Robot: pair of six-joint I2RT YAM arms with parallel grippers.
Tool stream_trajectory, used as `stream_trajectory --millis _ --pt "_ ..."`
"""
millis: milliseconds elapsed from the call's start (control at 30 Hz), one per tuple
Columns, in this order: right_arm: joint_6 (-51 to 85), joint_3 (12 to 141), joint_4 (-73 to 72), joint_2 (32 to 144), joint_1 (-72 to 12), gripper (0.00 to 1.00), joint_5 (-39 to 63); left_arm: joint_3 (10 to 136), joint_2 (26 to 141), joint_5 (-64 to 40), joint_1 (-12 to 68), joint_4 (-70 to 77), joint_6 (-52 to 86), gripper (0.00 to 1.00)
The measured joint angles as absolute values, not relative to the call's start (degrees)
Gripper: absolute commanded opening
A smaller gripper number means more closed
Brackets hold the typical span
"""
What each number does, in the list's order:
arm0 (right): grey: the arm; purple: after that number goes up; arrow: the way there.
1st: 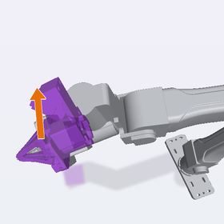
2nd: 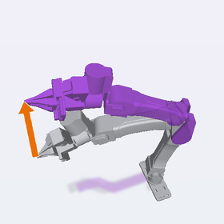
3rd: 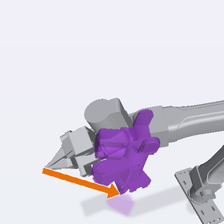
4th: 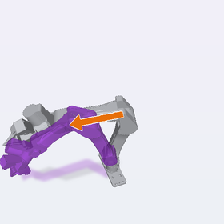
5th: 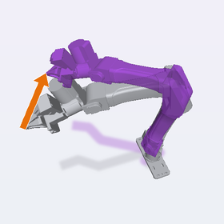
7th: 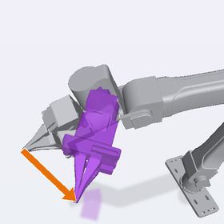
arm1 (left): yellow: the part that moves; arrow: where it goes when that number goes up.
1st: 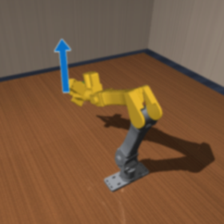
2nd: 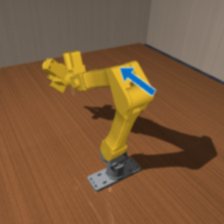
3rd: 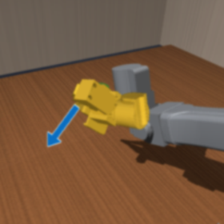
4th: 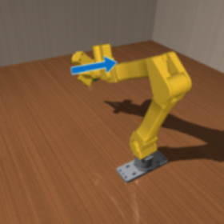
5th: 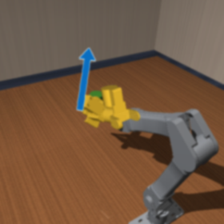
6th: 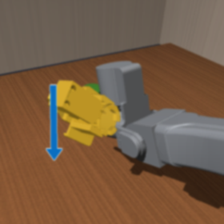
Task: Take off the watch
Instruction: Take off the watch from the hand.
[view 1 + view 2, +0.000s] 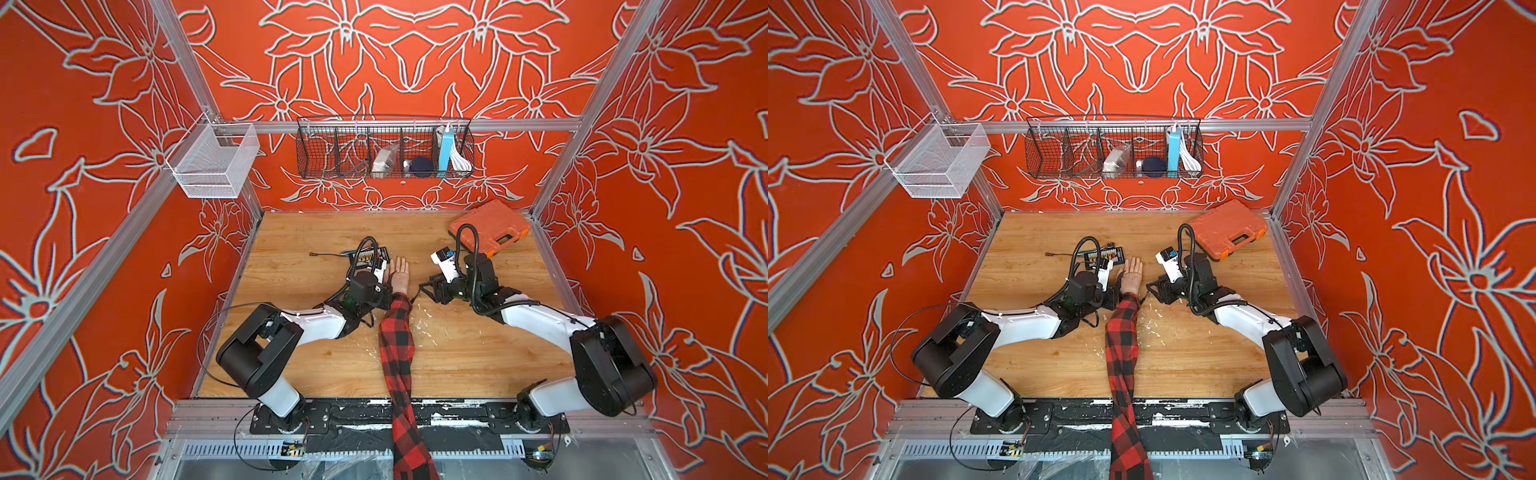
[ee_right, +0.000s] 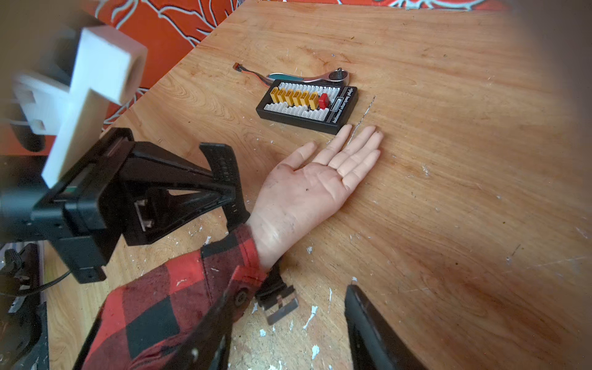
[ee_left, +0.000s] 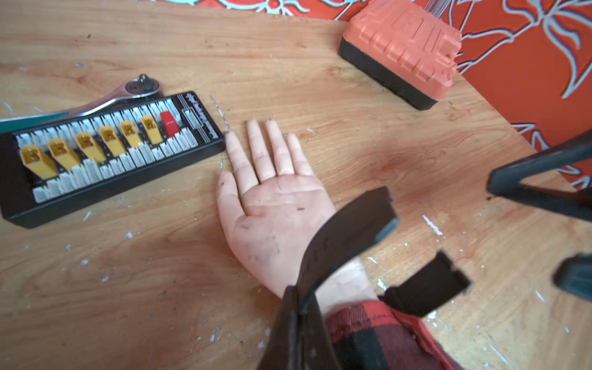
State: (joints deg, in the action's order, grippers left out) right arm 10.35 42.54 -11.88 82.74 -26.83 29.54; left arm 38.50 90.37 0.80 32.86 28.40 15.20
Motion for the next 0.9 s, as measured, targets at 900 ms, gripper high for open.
stream_trajectory --millis 900 --pt "11.3 44.2 -8.8 83.0 -26.8 0.59 29.4 49.2 74.8 7.5 30.2 3.0 5.2 0.0"
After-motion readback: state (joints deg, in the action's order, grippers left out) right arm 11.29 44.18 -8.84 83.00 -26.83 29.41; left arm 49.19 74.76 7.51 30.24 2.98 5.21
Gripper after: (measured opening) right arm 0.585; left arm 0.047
